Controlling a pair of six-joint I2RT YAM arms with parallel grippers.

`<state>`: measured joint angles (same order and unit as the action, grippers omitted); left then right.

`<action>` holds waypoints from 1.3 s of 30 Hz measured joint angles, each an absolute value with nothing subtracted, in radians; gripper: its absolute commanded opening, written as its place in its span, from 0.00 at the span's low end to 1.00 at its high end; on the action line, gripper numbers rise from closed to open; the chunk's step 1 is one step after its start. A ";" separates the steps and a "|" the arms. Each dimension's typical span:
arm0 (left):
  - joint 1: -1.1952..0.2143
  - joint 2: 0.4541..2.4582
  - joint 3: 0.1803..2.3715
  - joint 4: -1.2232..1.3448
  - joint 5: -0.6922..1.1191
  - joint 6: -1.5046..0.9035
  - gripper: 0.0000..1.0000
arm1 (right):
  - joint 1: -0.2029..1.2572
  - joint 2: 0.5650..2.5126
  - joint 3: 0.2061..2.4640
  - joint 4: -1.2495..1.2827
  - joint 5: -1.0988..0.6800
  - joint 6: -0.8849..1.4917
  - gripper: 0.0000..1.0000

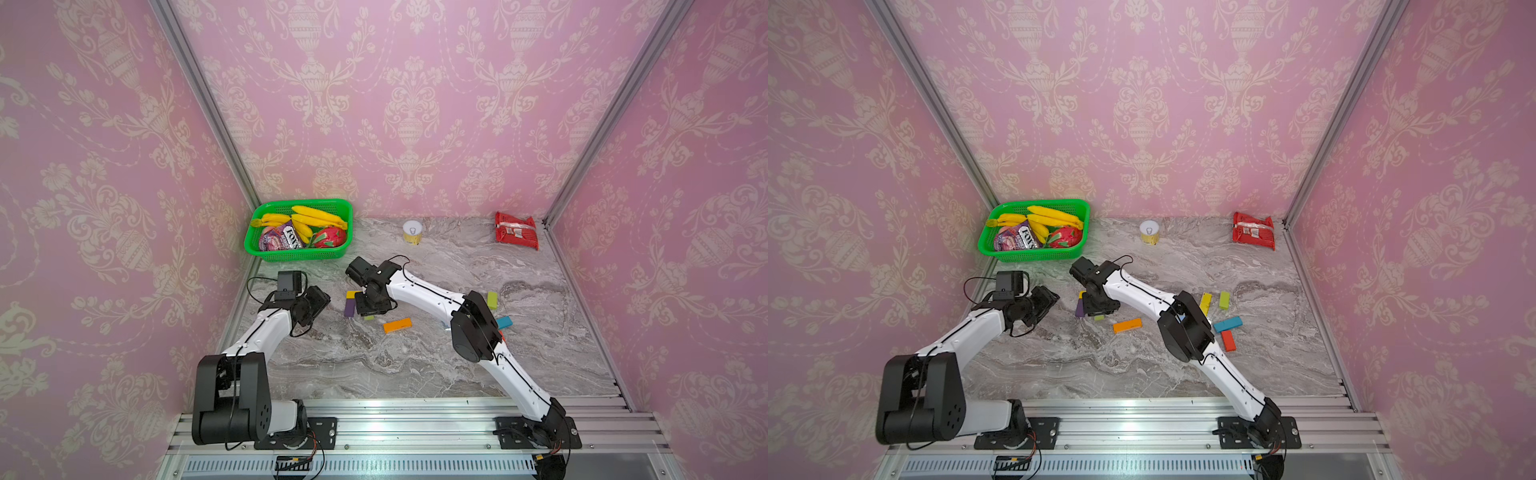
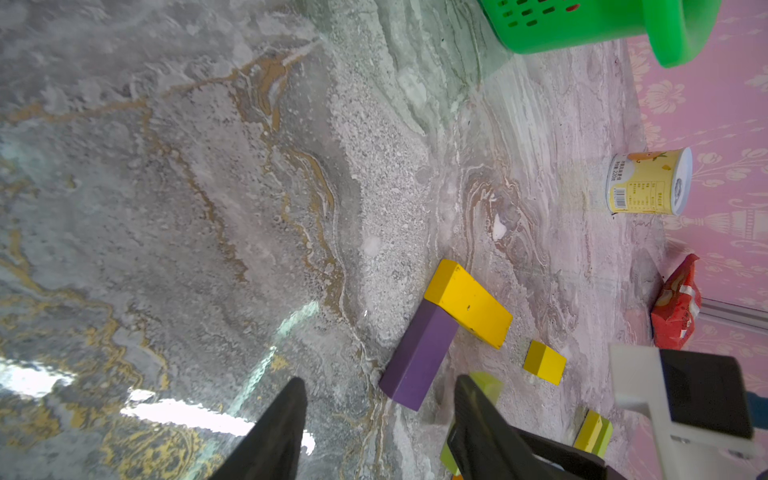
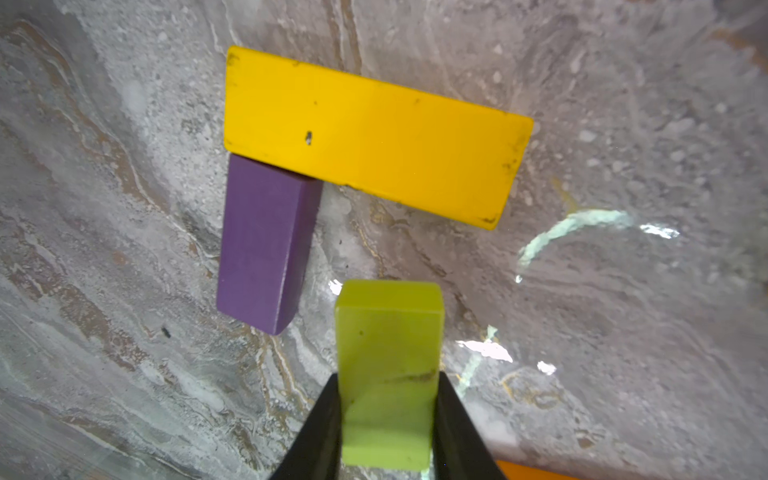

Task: Assemble the letter p with building blocks
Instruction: Assemble the building block at the center of the board.

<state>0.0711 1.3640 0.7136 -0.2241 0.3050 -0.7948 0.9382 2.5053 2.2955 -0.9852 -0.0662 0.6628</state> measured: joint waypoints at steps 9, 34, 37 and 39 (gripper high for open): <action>0.071 1.370 0.714 -0.221 0.308 -0.795 0.59 | 0.938 2.511 2.311 -0.988 -0.066 0.663 0.36; -0.216 1.225 0.688 -0.342 0.375 -0.725 0.22 | 0.886 2.086 1.776 -0.656 0.015 0.634 0.24; -0.249 1.227 0.669 -0.347 0.356 -0.725 0.12 | 0.870 2.096 1.721 -0.652 0.002 0.632 0.16; -0.261 1.239 0.664 -0.353 0.344 -0.725 0.05 | 0.867 2.097 1.705 -0.643 -0.007 0.635 0.11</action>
